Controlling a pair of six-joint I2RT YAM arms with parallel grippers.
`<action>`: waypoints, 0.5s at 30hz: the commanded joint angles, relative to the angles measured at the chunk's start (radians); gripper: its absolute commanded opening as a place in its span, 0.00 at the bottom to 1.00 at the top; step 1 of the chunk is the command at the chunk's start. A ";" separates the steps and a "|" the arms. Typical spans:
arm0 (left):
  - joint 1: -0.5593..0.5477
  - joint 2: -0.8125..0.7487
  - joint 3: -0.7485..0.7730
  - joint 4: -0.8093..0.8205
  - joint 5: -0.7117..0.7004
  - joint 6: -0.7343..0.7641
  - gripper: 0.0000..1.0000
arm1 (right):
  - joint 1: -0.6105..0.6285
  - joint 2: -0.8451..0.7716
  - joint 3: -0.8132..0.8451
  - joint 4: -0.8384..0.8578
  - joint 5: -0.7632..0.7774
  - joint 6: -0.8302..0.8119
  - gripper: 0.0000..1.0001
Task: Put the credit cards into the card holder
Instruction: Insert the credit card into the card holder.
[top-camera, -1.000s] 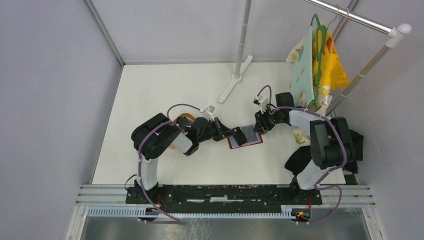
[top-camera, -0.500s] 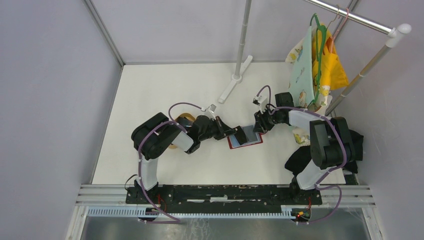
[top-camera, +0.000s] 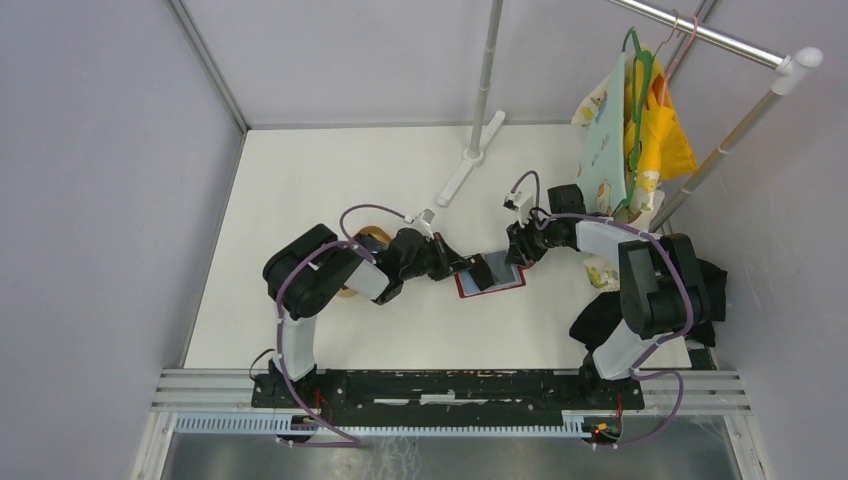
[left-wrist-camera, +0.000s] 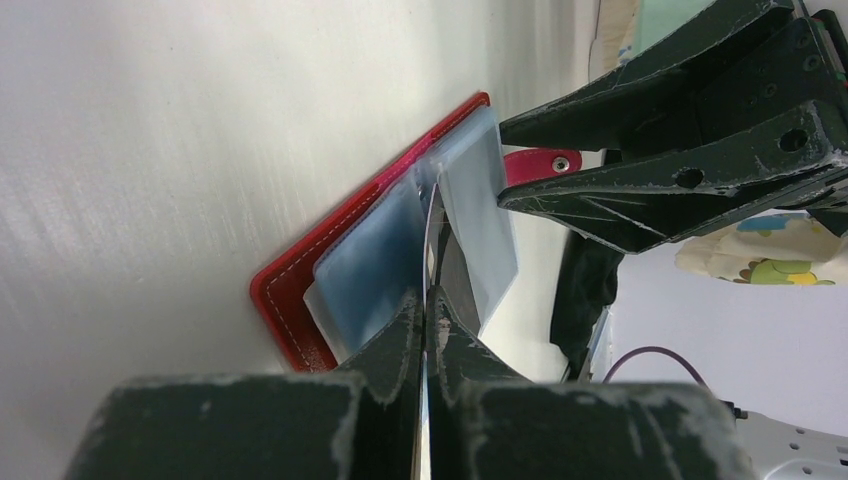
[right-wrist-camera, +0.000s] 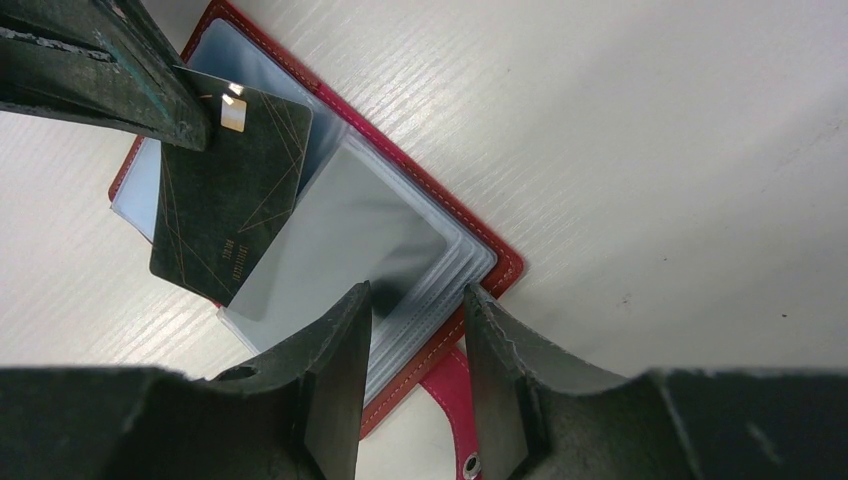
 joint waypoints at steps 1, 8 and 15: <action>-0.004 0.022 0.032 -0.031 0.029 -0.002 0.02 | 0.015 0.036 0.003 -0.011 0.077 -0.019 0.44; -0.004 0.026 0.053 -0.065 0.046 0.007 0.02 | 0.016 0.035 0.003 -0.011 0.077 -0.019 0.44; -0.003 0.030 0.065 -0.085 0.073 0.014 0.02 | 0.016 0.036 0.002 -0.010 0.080 -0.019 0.44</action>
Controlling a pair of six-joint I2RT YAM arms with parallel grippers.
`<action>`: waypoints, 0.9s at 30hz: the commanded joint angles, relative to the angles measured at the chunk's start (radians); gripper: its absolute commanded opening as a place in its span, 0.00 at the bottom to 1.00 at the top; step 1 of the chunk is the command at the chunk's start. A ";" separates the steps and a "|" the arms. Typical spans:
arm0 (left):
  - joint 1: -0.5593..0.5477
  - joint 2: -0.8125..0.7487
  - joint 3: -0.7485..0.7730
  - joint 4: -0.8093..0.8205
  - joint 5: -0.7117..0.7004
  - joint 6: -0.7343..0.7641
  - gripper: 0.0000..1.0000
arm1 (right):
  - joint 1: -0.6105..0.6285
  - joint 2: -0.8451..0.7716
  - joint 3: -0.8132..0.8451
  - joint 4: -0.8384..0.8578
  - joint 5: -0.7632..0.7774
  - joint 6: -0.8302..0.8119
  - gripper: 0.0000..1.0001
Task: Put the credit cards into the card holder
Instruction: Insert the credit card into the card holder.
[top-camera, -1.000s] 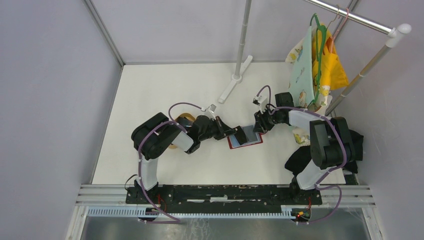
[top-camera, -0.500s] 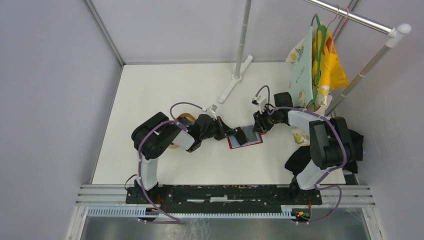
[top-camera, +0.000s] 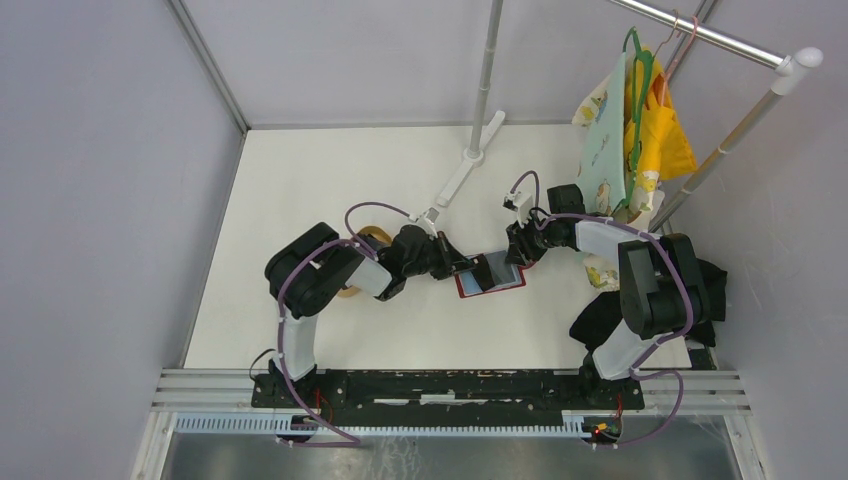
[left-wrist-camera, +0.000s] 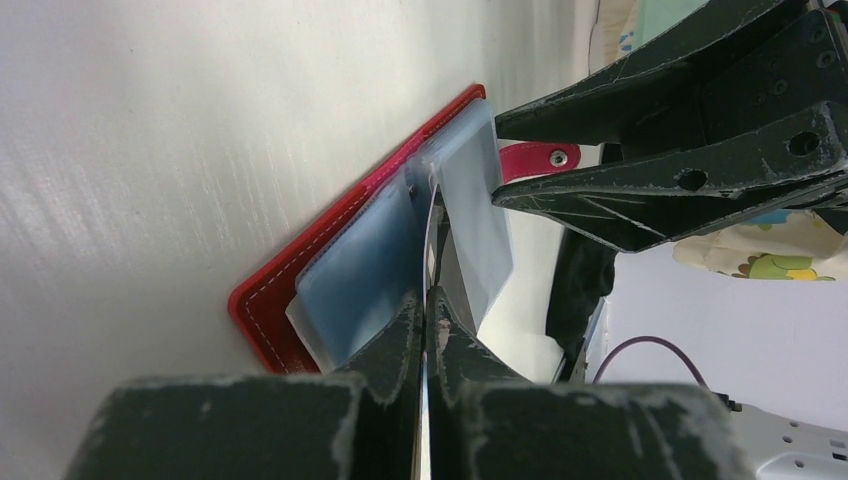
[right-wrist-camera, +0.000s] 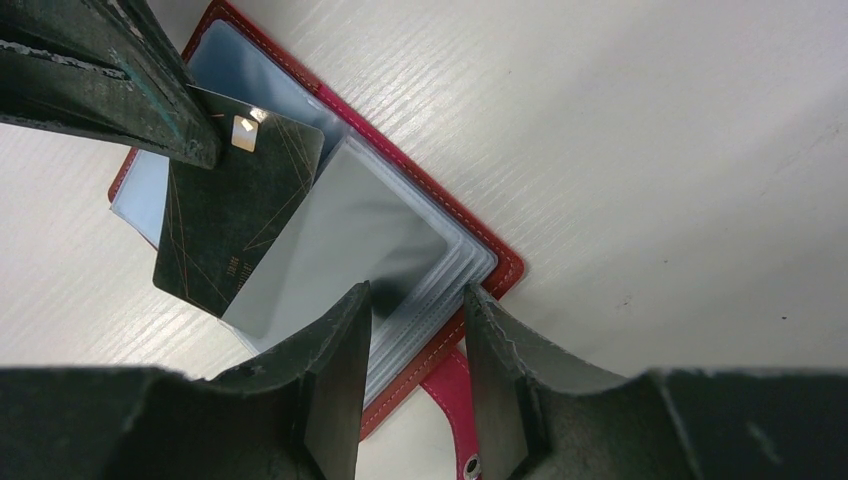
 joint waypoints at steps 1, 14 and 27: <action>-0.003 0.022 0.027 -0.041 0.035 0.013 0.02 | 0.012 0.036 0.002 -0.012 0.077 -0.019 0.44; -0.002 0.042 0.063 -0.085 0.075 0.031 0.02 | 0.019 0.039 0.003 -0.011 0.085 -0.016 0.44; -0.003 0.071 0.119 -0.162 0.080 0.043 0.02 | 0.020 0.033 0.002 -0.011 0.078 -0.017 0.44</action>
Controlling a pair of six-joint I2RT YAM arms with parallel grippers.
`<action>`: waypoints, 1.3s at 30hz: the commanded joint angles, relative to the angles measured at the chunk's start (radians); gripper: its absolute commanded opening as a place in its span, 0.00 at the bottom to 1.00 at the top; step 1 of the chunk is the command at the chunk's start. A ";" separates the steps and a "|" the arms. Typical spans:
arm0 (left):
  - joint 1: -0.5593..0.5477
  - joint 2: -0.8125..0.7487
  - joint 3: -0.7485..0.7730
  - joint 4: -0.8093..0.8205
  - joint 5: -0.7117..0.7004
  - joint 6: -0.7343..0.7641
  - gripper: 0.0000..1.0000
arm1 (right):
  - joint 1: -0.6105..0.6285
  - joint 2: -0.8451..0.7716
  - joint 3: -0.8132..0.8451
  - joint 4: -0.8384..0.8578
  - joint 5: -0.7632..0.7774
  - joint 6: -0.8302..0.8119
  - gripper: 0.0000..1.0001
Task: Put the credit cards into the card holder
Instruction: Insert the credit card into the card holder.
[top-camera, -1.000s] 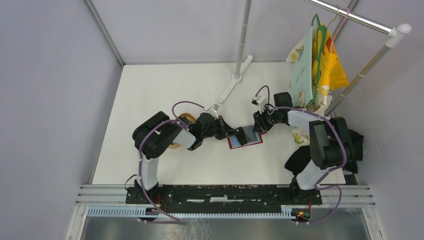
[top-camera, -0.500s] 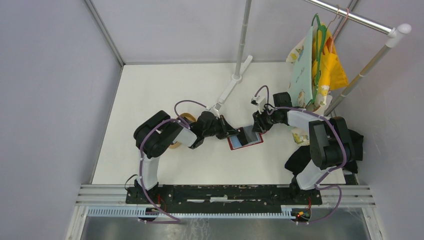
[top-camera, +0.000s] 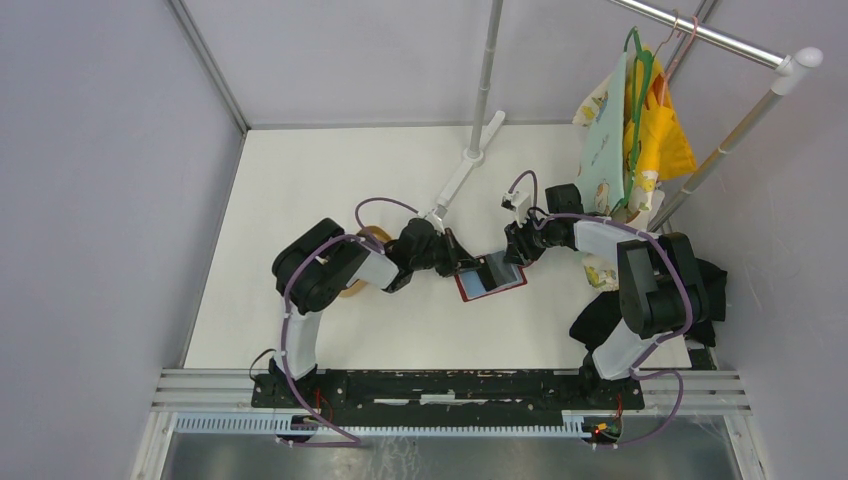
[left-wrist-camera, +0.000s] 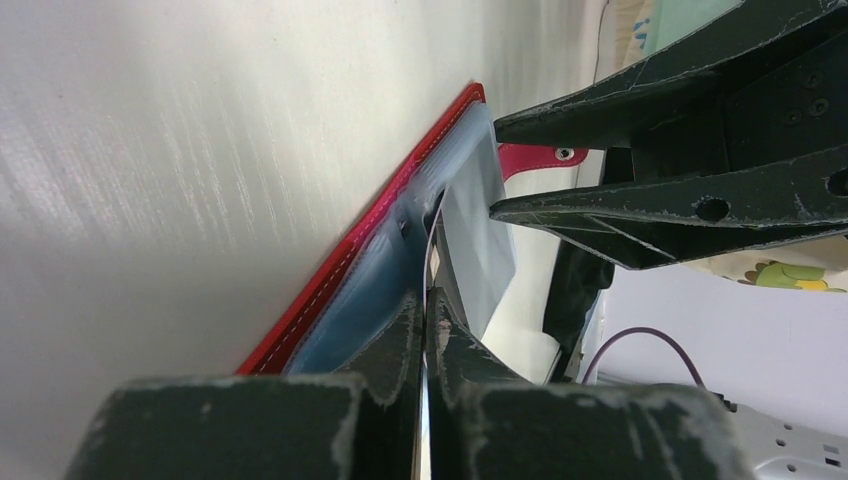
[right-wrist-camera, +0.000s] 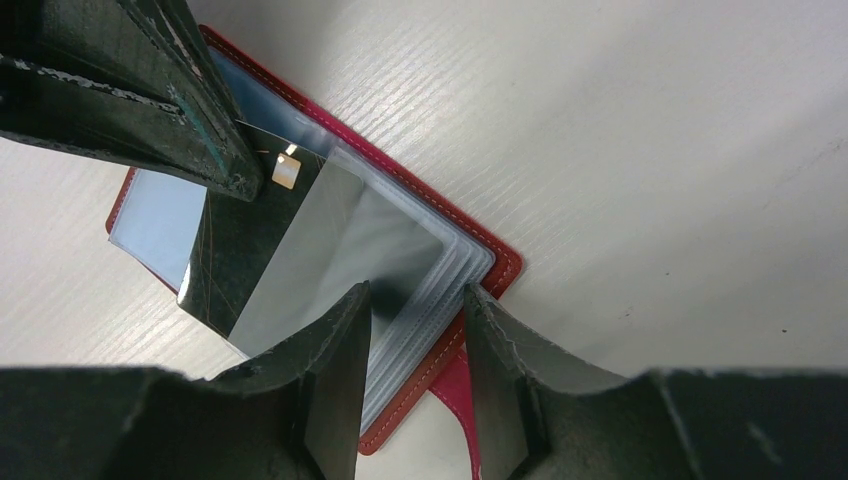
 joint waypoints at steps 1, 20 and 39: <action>-0.007 0.021 0.023 -0.078 0.010 0.045 0.02 | 0.009 0.026 -0.001 -0.019 0.073 -0.020 0.44; -0.006 0.063 0.098 -0.165 0.018 0.069 0.03 | 0.012 -0.046 -0.013 -0.001 0.067 -0.033 0.48; -0.004 0.088 0.117 -0.169 0.032 0.076 0.07 | 0.152 -0.378 -0.175 0.006 -0.190 -0.498 0.32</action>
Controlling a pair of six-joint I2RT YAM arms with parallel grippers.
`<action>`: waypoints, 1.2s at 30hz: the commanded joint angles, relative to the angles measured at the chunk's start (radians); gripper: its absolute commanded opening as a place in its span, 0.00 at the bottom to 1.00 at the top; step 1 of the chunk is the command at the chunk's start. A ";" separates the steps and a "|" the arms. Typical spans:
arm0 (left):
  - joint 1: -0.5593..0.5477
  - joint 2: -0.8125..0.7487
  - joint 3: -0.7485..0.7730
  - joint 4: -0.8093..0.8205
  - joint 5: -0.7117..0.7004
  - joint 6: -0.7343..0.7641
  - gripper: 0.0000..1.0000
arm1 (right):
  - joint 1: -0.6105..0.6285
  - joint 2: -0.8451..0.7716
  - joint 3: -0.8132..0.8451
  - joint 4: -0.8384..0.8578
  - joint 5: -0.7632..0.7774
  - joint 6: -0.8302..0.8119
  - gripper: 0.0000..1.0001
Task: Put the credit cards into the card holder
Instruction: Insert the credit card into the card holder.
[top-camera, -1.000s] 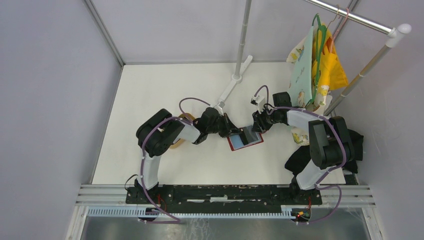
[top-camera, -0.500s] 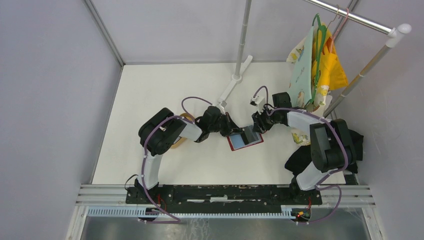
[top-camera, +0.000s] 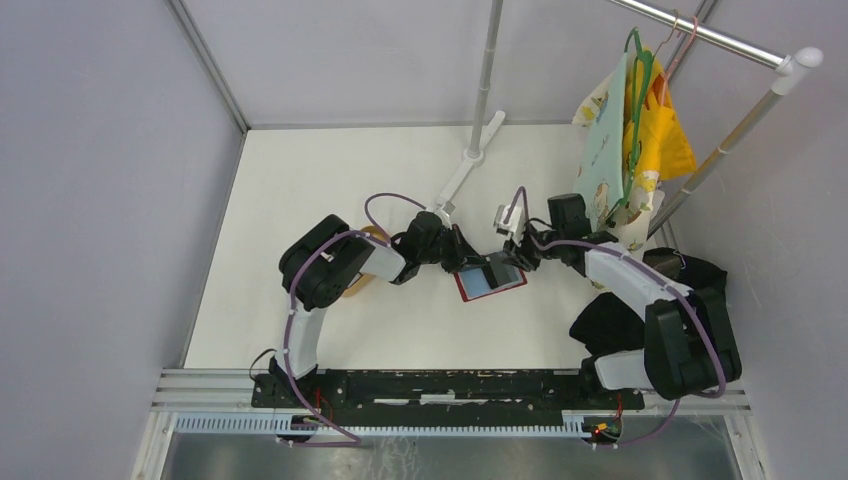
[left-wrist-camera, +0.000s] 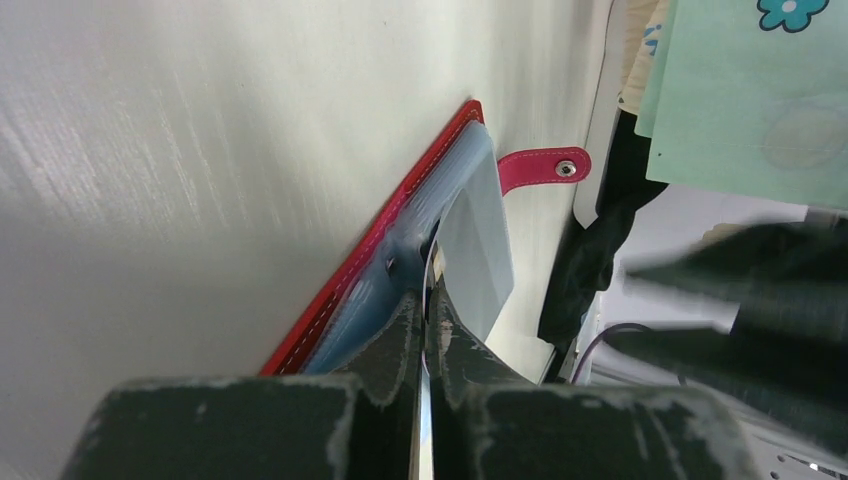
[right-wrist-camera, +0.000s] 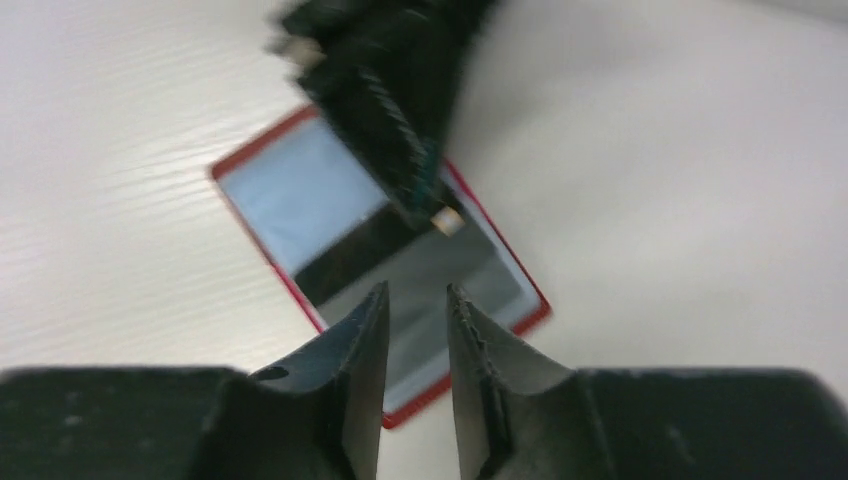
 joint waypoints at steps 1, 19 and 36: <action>-0.005 0.041 0.010 -0.066 0.006 0.075 0.07 | 0.133 -0.098 -0.092 0.011 -0.148 -0.304 0.27; -0.004 0.057 0.004 -0.046 0.022 0.071 0.12 | 0.472 -0.015 -0.201 0.338 0.459 -0.316 0.07; -0.004 0.067 0.013 -0.041 0.034 0.066 0.17 | 0.505 0.027 -0.209 0.364 0.587 -0.345 0.09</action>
